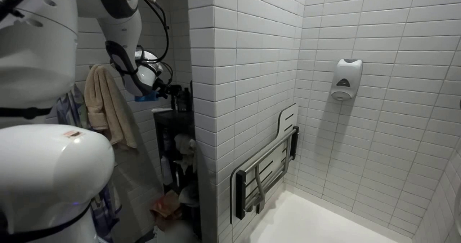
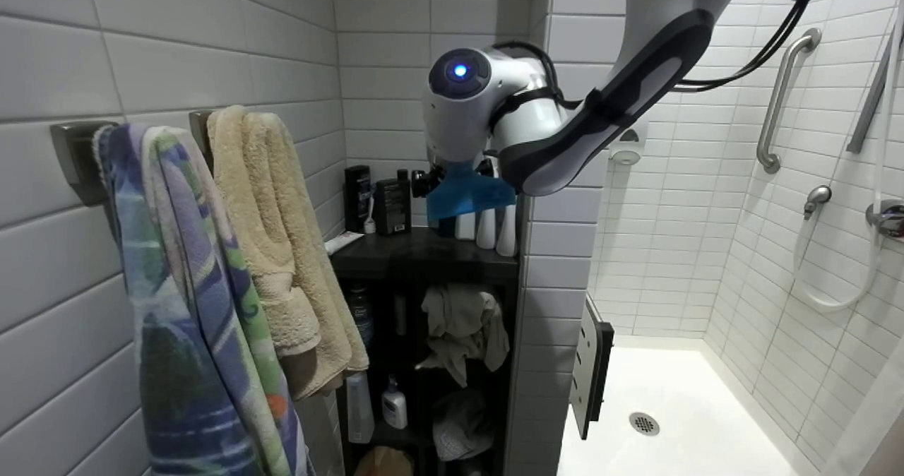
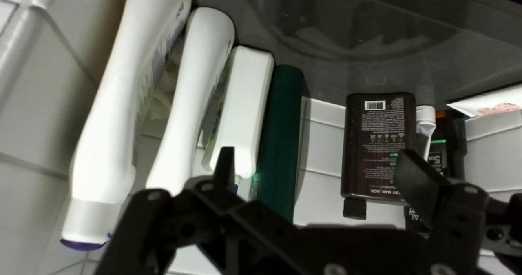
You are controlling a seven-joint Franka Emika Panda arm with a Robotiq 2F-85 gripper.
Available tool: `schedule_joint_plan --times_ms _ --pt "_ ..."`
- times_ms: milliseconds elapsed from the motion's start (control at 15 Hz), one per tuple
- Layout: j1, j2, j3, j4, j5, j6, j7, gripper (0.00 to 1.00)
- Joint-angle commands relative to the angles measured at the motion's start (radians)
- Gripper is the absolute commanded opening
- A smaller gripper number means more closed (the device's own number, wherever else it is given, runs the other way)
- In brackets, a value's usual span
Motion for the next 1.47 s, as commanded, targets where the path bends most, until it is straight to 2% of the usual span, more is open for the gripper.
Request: schedule_joint_plan --times_ms 0,267,333,1400 --pt "0.023 0.013 -0.01 0.022 -0.057 -0.061 0.07 1.0" --pt "0.01 0.033 0.012 0.029 -0.001 -0.062 0.025 1.0" --pt "0.008 0.008 0.009 0.003 -0.013 -0.057 0.032 1.0" --pt "0.01 0.026 0.011 0.014 -0.009 -0.057 0.032 1.0"
